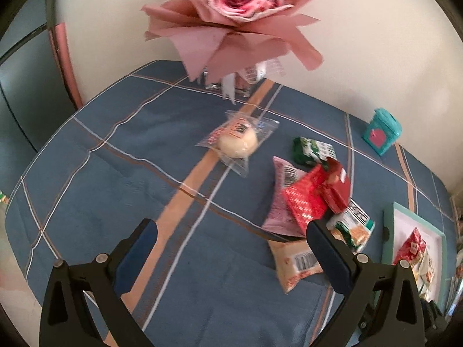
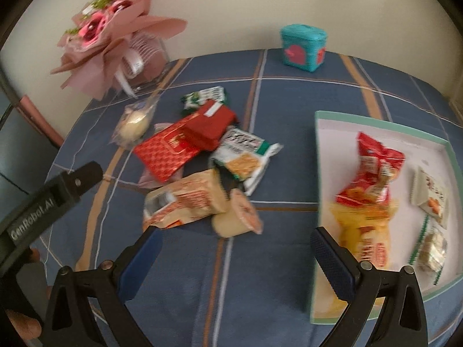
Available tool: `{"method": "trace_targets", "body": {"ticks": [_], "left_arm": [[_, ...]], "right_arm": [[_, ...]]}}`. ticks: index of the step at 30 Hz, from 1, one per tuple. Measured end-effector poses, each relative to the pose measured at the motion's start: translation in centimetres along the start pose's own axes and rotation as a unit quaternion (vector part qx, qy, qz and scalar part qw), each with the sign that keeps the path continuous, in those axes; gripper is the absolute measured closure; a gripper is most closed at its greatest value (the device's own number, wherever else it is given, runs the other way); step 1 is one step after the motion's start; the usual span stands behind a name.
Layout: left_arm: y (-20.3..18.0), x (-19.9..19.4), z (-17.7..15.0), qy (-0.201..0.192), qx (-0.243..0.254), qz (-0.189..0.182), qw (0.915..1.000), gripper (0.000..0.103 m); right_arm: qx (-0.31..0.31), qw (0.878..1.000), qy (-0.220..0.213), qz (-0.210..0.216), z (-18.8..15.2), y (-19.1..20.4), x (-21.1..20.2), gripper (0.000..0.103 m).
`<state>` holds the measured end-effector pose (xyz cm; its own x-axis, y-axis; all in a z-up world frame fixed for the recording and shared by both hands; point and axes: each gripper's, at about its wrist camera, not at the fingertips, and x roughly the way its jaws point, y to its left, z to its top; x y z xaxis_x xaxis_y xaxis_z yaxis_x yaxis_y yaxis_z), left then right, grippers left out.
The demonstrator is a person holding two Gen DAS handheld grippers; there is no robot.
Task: Organize snacks
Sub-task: 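Move both tools back from the tray toward the remaining snacks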
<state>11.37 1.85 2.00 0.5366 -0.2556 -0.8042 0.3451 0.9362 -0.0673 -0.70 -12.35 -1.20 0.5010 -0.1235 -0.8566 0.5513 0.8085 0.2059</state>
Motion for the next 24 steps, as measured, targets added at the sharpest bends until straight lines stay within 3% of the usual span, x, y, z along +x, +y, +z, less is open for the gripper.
{"method": "trace_targets", "body": {"ticks": [4,16,24], "left_arm": [[0.6,0.6,-0.2,0.005,-0.008,0.006,0.9999,0.001],[-0.4,2.9,-0.5,0.067,-0.027,-0.066,0.9952,0.001],[-2.9,4.4,-0.6,0.106,-0.010,-0.102,0.9891,0.001]], "right_arm": [[-0.008,1.000,0.009,0.010,0.0,0.5,0.6,0.000],[0.037,0.998,0.033,0.033,1.2,-1.8,2.4,0.000],[0.043,0.998,0.041,0.034,1.3,-2.4,3.2,0.021]]}}
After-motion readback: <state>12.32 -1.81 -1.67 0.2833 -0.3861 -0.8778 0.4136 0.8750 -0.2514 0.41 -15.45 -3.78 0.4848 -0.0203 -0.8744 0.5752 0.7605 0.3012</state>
